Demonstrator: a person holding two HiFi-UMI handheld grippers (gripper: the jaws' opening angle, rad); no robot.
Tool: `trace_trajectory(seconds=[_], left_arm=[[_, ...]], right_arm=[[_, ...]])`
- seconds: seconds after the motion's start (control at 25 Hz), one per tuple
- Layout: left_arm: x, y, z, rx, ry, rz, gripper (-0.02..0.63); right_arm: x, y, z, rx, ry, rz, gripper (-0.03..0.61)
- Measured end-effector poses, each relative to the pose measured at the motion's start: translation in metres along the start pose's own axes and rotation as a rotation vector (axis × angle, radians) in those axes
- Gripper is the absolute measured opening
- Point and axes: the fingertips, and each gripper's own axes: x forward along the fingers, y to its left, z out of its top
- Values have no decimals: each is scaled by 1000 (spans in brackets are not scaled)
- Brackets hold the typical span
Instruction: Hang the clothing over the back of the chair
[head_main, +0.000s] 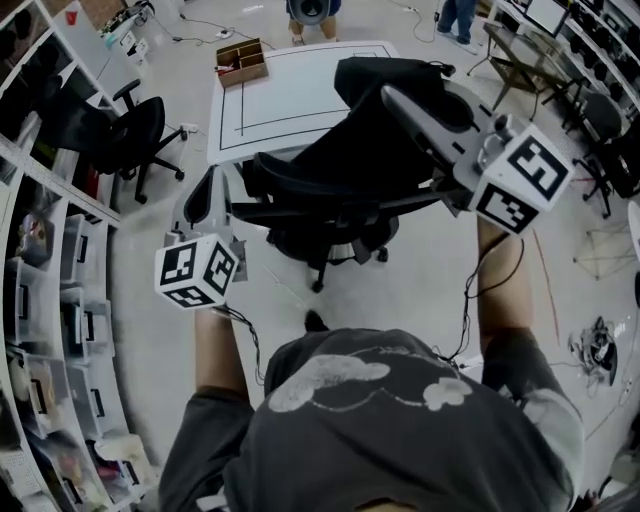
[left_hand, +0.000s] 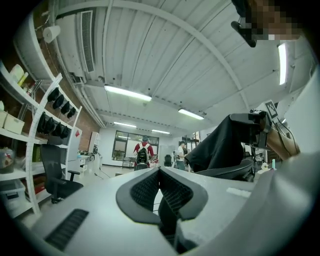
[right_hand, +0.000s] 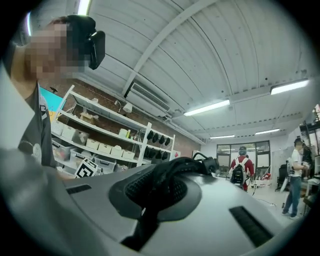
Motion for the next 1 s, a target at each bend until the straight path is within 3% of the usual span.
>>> trace_trajectory(seconds=[0.44,0.64,1.0], left_arm=[[-88,-69,12,34,-29,33,2],[-123,-89,5,8,-15,38,2],[-180,-141,-5,4,10,44,2]], right_arm=[[-46,101,-5,-55,5,129,-3],[-71,146,-1,-97,-13,166,-3],[-132,174,-9,-32,-39,140,-3]])
